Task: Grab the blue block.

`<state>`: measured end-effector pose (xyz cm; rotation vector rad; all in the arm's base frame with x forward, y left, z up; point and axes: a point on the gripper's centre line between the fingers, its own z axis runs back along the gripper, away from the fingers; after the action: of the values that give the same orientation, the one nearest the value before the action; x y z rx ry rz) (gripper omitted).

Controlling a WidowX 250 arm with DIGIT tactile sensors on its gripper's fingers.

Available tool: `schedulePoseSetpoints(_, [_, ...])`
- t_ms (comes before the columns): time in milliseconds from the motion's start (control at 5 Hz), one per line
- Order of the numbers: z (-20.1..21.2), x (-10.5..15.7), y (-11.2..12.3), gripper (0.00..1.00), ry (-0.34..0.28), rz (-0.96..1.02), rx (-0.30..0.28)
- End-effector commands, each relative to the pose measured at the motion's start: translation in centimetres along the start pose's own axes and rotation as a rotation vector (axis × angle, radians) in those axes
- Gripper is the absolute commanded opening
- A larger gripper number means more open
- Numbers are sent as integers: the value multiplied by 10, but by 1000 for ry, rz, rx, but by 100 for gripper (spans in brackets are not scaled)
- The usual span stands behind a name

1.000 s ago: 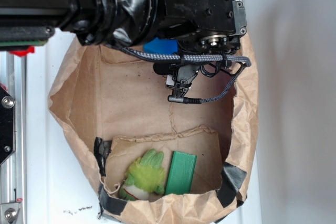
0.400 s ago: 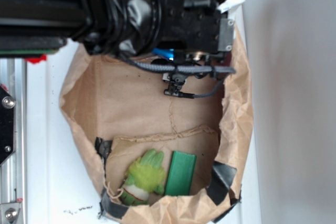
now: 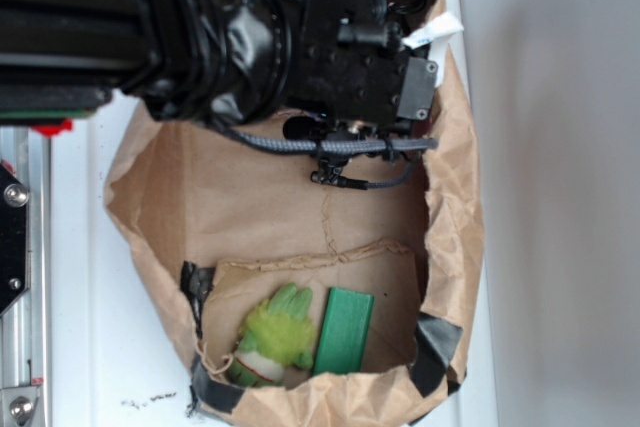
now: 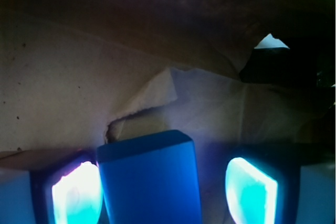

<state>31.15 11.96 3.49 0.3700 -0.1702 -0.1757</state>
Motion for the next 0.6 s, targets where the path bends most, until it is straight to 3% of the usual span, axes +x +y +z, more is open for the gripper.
schedulePoseSetpoints(0, [7,10,7,0,-27,19,-4])
schedulePoseSetpoints(400, [17,13,6,0,-31,53,-26])
